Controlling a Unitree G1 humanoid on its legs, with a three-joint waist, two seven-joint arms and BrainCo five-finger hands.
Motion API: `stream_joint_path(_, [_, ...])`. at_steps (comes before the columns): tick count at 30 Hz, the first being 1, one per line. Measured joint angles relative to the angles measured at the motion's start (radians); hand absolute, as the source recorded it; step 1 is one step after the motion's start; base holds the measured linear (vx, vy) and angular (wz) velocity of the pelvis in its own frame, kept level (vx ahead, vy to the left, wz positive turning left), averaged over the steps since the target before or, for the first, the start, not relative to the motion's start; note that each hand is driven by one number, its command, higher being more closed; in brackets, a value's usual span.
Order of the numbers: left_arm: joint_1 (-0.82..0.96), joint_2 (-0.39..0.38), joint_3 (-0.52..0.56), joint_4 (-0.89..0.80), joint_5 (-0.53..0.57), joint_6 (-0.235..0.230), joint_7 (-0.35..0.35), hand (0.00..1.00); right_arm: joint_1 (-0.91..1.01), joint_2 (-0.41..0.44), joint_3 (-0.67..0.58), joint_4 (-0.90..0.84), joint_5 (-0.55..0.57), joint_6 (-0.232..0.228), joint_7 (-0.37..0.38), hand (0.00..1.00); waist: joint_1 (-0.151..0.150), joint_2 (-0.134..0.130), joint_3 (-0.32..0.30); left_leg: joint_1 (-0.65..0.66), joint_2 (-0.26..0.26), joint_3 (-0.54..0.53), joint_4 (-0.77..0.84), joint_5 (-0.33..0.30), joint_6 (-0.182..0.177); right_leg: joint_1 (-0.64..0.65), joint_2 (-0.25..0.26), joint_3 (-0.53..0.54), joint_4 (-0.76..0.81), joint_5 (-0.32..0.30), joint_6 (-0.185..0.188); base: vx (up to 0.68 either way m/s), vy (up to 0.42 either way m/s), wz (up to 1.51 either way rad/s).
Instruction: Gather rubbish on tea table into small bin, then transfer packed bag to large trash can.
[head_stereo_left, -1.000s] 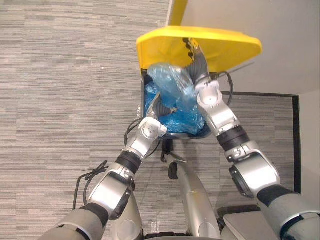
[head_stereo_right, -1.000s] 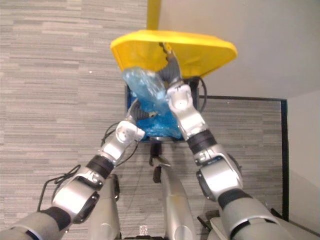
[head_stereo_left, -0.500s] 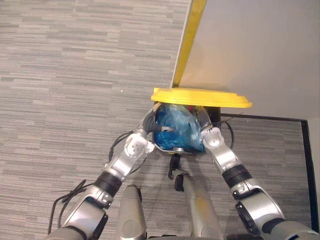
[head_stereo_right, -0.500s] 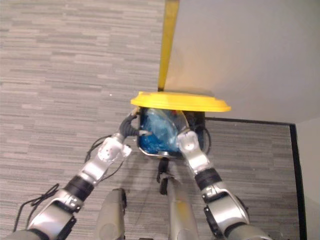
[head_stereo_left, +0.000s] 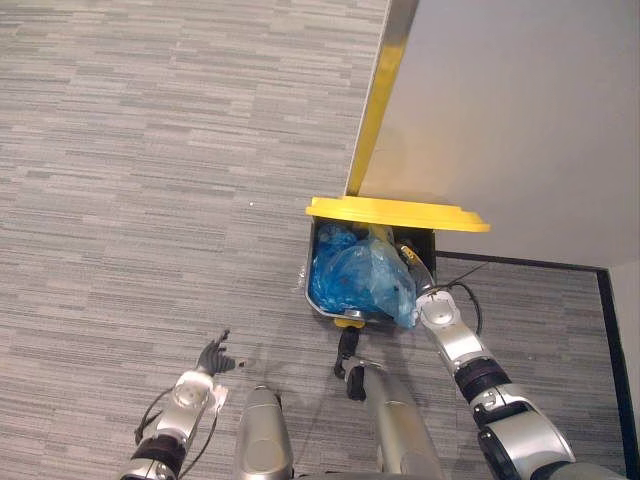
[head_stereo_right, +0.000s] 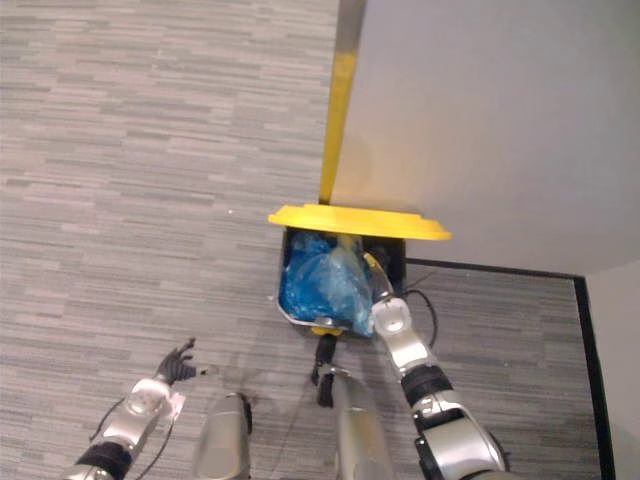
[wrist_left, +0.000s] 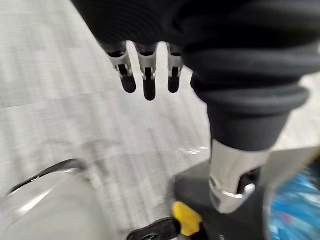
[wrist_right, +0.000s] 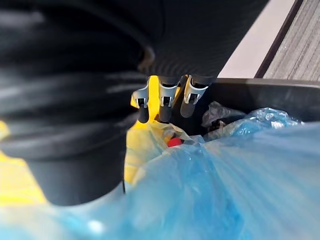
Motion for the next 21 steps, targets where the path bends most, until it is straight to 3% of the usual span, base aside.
stream_joint_path(7, [-0.003, -0.088, 0.028, 0.014, 0.002, 0.006, 0.002, 0.00, 0.121, 0.055, -0.009, -0.066, -0.009, -0.023, 0.005, 0.00, 0.006, -0.007, -0.013, 0.017, 0.018, 0.025, 0.108, -0.044, 0.013, 0.037, 0.018, 0.023, 0.006, 0.026, 0.022, -0.08, 0.051, -0.18])
stream_joint_path(10, [-0.007, -0.103, 0.030, 0.015, 0.002, 0.006, 0.002, 0.00, 0.242, 0.081, -0.012, -0.084, -0.017, -0.027, 0.021, 0.00, -0.007, -0.030, -0.027, 0.014, 0.002, 0.050, 0.140, -0.044, 0.025, 0.038, 0.009, 0.058, -0.020, 0.065, 0.073, -0.19, 0.091, -0.26])
stream_joint_path(11, [-0.001, -0.107, 0.044, 0.018, 0.002, 0.007, 0.002, 0.00, 0.273, 0.086, -0.015, -0.085, -0.019, -0.028, 0.022, 0.00, -0.010, -0.035, -0.036, 0.019, 0.020, 0.070, 0.112, -0.026, 0.038, 0.045, 0.004, 0.047, -0.041, 0.037, 0.108, -0.20, 0.021, -0.38])
stream_joint_path(12, [0.007, -0.106, 0.058, 0.036, 0.003, 0.009, 0.003, 0.00, 0.319, 0.102, -0.020, -0.060, -0.028, -0.033, 0.031, 0.00, -0.020, -0.039, -0.039, 0.036, 0.020, 0.096, 0.045, 0.025, 0.036, -0.003, -0.027, 0.031, 0.123, -0.026, 0.035, -0.19, -0.001, -0.30])
stream_joint_path(13, [0.009, -0.105, 0.064, 0.047, 0.004, 0.016, 0.003, 0.00, 0.339, 0.111, -0.031, -0.037, -0.041, -0.034, 0.036, 0.00, -0.032, -0.054, -0.049, 0.058, 0.020, 0.099, 0.010, 0.048, 0.032, -0.013, -0.042, 0.031, 0.229, -0.055, 0.007, -0.12, -0.019, -0.22])
stream_joint_path(15, [0.042, -0.112, 0.062, 0.063, 0.016, 0.028, 0.004, 0.00, 0.434, 0.146, -0.082, 0.072, -0.066, -0.036, 0.044, 0.00, -0.042, -0.067, -0.081, 0.112, 0.019, 0.114, -0.108, 0.120, 0.012, 0.050, -0.121, 0.061, 0.498, -0.155, 0.028, -0.03, -0.123, -0.07])
stream_joint_path(17, [0.055, -0.121, 0.078, 0.063, 0.020, 0.031, 0.004, 0.00, 0.483, 0.164, -0.127, 0.142, -0.086, -0.033, 0.044, 0.00, -0.042, -0.095, -0.109, 0.120, 0.011, 0.125, -0.129, 0.134, -0.007, 0.116, -0.134, 0.080, 0.429, -0.241, 0.087, -0.03, -0.148, -0.23])
stream_joint_path(18, [0.055, -0.149, 0.107, 0.069, 0.020, 0.038, 0.005, 0.00, 0.492, 0.166, -0.156, 0.185, -0.087, -0.033, 0.041, 0.00, -0.037, -0.085, -0.122, 0.124, 0.010, 0.132, -0.183, 0.151, -0.002, 0.162, -0.099, 0.076, 0.293, -0.265, 0.100, -0.08, -0.141, -0.74])
stream_joint_path(19, [0.064, -0.203, 0.136, 0.074, 0.019, 0.043, 0.004, 0.00, 0.483, 0.153, -0.197, 0.240, -0.086, -0.032, 0.035, 0.00, -0.027, -0.033, -0.146, 0.126, 0.043, 0.137, -0.275, 0.196, 0.045, 0.202, -0.041, 0.072, 0.138, -0.250, 0.043, -0.08, -0.142, -0.75])
stream_joint_path(20, [0.065, -0.218, 0.156, 0.075, 0.018, 0.041, 0.006, 0.00, 0.476, 0.152, -0.221, 0.246, -0.080, -0.034, 0.036, 0.00, -0.033, -0.025, -0.147, 0.138, 0.043, 0.151, -0.309, 0.219, 0.040, 0.195, -0.056, 0.067, 0.215, -0.276, 0.030, -0.04, -0.103, -0.48])
stream_joint_path(21, [0.073, -0.227, 0.159, 0.086, 0.011, 0.043, 0.006, 0.00, 0.483, 0.154, -0.245, 0.280, -0.083, -0.035, 0.026, 0.00, -0.055, -0.063, -0.168, 0.180, -0.028, 0.162, -0.387, 0.272, 0.011, 0.258, -0.096, 0.111, 0.148, -0.334, 0.050, -0.03, -0.135, 0.00])
